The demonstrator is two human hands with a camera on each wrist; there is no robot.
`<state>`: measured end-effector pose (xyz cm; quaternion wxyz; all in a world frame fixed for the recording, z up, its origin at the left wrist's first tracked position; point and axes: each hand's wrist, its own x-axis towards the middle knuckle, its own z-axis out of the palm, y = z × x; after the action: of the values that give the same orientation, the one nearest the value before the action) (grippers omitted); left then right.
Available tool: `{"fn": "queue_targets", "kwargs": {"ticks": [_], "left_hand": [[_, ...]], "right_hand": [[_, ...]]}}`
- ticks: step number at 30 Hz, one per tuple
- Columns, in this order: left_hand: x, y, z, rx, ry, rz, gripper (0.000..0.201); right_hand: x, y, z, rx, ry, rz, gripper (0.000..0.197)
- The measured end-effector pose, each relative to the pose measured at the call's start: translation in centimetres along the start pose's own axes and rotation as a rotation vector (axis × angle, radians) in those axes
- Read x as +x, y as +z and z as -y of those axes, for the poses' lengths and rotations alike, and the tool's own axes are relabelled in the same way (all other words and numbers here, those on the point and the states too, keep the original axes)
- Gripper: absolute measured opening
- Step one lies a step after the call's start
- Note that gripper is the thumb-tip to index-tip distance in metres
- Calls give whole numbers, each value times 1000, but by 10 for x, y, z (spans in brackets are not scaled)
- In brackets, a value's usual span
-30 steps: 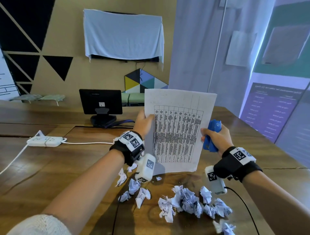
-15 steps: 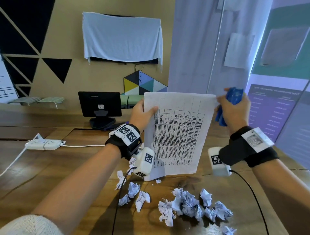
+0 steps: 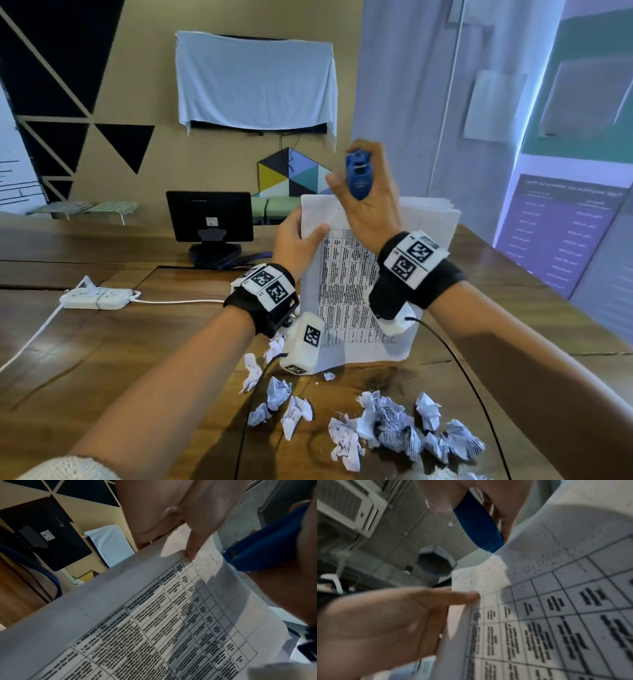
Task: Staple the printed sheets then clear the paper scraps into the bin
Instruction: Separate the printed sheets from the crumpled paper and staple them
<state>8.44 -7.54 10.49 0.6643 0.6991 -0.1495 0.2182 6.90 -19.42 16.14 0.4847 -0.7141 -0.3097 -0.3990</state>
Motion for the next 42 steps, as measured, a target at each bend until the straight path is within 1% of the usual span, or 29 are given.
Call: {"fn": "queue_targets", "kwargs": {"ticks": [2,5,9,13,15,17,19,20,23,25,28,32,36,40,42], "left_hand": [[0,0,1,9,28,5,35],[1,0,4,3,58,19,34],[2,-1,7,-31,49,20,33],[2,2,7,-38,68,22,35],[2,2,7,-44,66,19,31],[2,2,7,-47,53,23,24],[2,1,7,-49,32,28,20],[1,0,7,-58,21,37,23],[0,-2,5,-33,0,75,43],[-1,-2,5,-12,-22,86,50],[0,-2,3,-13,-56,80,50],[1,-2,4,-6,-66,94,48],[0,-1,4,3,-71,108,47],[0,1,6,57,-80,109,38],[0,1,4,63,-88,104,37]], "right_hand": [[0,8,-8,-50,-38,47,32],[4,14,-14,-112,-77,50,32],[11,17,-12,-188,-26,62,33],[17,23,-9,-353,22,171,39],[19,29,-10,-414,11,171,35],[21,35,-11,-443,1,150,31],[22,41,-9,-460,-1,137,31],[22,43,-7,-466,2,133,31],[21,49,-5,-482,17,138,31],[20,51,-6,-491,5,140,31],[20,52,-7,-504,-26,138,30],[20,54,-9,-491,-39,110,30],[23,55,-14,-460,-19,109,28],[25,57,-19,-451,11,143,27],[27,57,-21,-465,25,155,27]]}}
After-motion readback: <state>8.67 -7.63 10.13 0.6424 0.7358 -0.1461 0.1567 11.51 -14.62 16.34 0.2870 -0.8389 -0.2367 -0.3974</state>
